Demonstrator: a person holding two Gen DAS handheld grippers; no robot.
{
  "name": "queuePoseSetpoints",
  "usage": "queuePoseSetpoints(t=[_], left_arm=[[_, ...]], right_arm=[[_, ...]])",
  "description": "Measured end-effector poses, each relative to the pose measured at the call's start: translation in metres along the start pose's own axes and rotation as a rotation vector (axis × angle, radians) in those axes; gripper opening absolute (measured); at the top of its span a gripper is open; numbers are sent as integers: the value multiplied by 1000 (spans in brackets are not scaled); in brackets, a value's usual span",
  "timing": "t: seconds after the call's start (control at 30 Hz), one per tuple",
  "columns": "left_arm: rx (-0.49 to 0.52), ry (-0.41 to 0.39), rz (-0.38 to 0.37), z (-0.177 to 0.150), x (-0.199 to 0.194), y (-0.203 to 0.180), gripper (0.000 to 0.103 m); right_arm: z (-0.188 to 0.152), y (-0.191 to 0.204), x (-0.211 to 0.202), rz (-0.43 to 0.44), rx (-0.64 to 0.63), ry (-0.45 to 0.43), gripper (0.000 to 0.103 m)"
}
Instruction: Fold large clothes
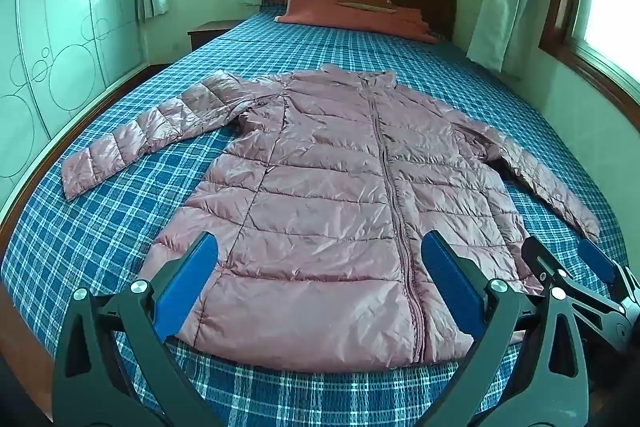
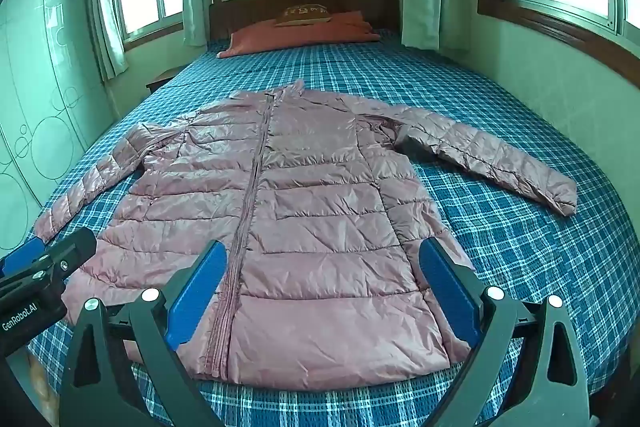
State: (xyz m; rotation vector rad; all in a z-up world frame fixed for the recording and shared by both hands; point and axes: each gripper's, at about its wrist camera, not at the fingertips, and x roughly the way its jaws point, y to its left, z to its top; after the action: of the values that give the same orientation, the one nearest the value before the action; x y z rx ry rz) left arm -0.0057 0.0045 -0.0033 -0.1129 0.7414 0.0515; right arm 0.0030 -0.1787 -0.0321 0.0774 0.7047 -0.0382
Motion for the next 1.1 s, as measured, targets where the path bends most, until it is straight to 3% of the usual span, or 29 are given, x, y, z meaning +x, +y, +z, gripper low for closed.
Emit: queuePoseSetpoints(t=[1.1], left_arm=[[-3, 0, 5, -1, 1, 8, 101]], right_arm=[[0, 7, -1, 5, -7, 6, 96]])
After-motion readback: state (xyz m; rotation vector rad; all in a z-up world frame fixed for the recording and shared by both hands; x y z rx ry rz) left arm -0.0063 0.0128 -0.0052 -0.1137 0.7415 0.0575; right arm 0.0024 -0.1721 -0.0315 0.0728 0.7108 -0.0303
